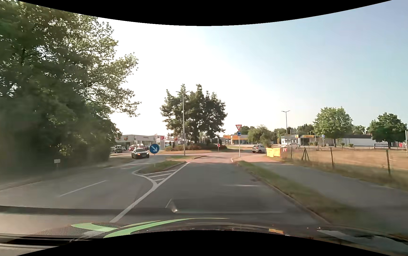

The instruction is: Follow the waypoints while adhering to traffic rules and regulations

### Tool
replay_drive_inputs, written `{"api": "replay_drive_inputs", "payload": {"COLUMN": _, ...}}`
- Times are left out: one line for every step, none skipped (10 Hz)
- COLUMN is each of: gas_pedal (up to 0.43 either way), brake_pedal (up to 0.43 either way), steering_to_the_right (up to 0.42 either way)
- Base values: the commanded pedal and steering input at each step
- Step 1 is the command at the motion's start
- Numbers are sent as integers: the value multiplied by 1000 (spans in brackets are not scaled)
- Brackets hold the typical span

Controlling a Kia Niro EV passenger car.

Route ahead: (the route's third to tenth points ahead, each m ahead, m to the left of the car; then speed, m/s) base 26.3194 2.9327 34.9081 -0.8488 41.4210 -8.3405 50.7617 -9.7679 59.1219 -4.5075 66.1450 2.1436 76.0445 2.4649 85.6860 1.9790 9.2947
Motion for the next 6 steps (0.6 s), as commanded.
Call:
{"api": "replay_drive_inputs", "payload": {"gas_pedal": 0, "brake_pedal": 177, "steering_to_the_right": -6}}
{"api": "replay_drive_inputs", "payload": {"gas_pedal": 0, "brake_pedal": 177, "steering_to_the_right": -6}}
{"api": "replay_drive_inputs", "payload": {"gas_pedal": 0, "brake_pedal": 183, "steering_to_the_right": -5}}
{"api": "replay_drive_inputs", "payload": {"gas_pedal": 0, "brake_pedal": 183, "steering_to_the_right": -1}}
{"api": "replay_drive_inputs", "payload": {"gas_pedal": 0, "brake_pedal": 189, "steering_to_the_right": 1}}
{"api": "replay_drive_inputs", "payload": {"gas_pedal": 0, "brake_pedal": 189, "steering_to_the_right": 3}}
